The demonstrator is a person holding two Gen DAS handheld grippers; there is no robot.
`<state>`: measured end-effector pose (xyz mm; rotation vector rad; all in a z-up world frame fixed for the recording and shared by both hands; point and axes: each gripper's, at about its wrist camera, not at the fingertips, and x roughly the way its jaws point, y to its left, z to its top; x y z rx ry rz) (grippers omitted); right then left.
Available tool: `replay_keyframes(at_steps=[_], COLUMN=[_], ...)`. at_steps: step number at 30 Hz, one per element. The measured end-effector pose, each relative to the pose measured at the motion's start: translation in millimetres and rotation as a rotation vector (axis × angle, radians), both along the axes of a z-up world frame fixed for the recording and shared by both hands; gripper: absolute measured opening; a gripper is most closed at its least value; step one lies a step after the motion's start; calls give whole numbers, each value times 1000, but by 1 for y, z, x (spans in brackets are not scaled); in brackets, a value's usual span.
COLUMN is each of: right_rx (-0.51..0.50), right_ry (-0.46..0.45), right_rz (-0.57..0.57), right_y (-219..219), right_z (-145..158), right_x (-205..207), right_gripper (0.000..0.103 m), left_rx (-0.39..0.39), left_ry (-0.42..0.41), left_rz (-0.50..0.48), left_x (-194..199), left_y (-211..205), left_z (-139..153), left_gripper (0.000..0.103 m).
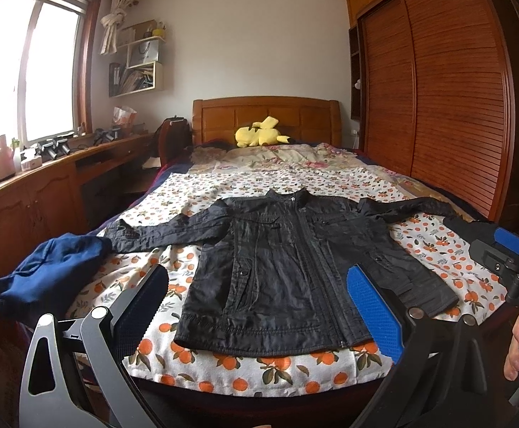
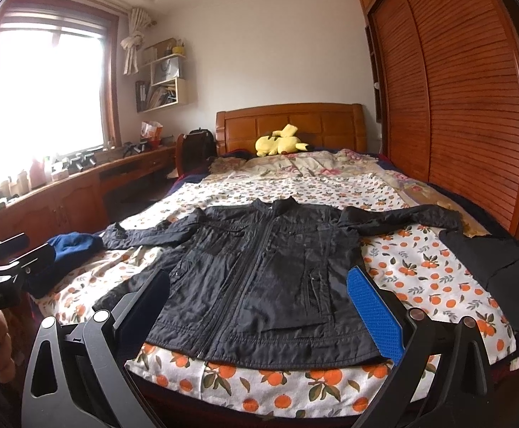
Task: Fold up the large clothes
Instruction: 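Move the left gripper toward the jacket sleeve nearest it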
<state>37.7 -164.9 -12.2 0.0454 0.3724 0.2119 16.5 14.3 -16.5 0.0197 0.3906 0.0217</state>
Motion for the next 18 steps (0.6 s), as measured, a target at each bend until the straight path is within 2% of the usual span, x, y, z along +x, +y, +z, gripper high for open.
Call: replay_keyframes(at_steps=[9, 18], right_rx=[-9, -29], right_ry=[36, 18], right_rz=[27, 58], right_y=[16, 33], right_z=[-14, -13], right_x=[24, 58], right_gripper=[96, 96], left_rx=[-9, -29], left_ry=[47, 86], left_rz=[35, 69], left_x=[19, 46], left_y=[20, 48], left_z=[-22, -42], left_gripper=[101, 101])
